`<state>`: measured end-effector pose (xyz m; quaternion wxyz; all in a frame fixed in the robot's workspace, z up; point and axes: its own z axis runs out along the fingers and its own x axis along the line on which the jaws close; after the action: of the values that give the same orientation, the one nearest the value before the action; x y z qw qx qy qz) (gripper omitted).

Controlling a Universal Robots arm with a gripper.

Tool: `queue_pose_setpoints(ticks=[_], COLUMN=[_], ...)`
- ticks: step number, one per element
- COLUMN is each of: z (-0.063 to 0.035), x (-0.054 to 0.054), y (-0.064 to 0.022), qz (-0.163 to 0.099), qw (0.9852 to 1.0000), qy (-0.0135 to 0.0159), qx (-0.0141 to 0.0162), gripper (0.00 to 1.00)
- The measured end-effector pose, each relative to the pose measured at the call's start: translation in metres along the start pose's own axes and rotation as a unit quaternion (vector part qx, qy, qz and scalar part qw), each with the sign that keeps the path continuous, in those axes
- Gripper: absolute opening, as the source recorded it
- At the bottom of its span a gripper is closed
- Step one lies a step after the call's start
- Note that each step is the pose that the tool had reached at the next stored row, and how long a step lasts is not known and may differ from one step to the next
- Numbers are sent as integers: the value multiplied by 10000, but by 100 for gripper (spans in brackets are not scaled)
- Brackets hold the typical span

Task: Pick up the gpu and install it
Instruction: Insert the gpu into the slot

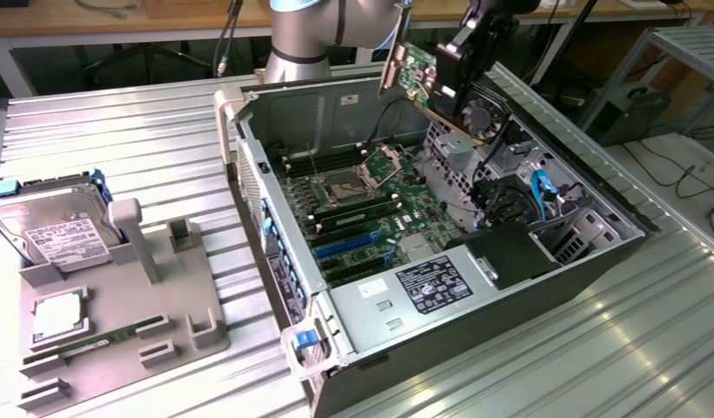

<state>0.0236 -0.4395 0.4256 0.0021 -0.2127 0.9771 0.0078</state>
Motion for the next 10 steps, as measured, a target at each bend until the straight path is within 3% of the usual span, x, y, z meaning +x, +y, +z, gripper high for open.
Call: queue_pose_setpoints(ticks=[10], z=[0], x=[0], y=[0], qz=[-320], qw=[9995], qy=[5], qx=[-2], gripper=[27])
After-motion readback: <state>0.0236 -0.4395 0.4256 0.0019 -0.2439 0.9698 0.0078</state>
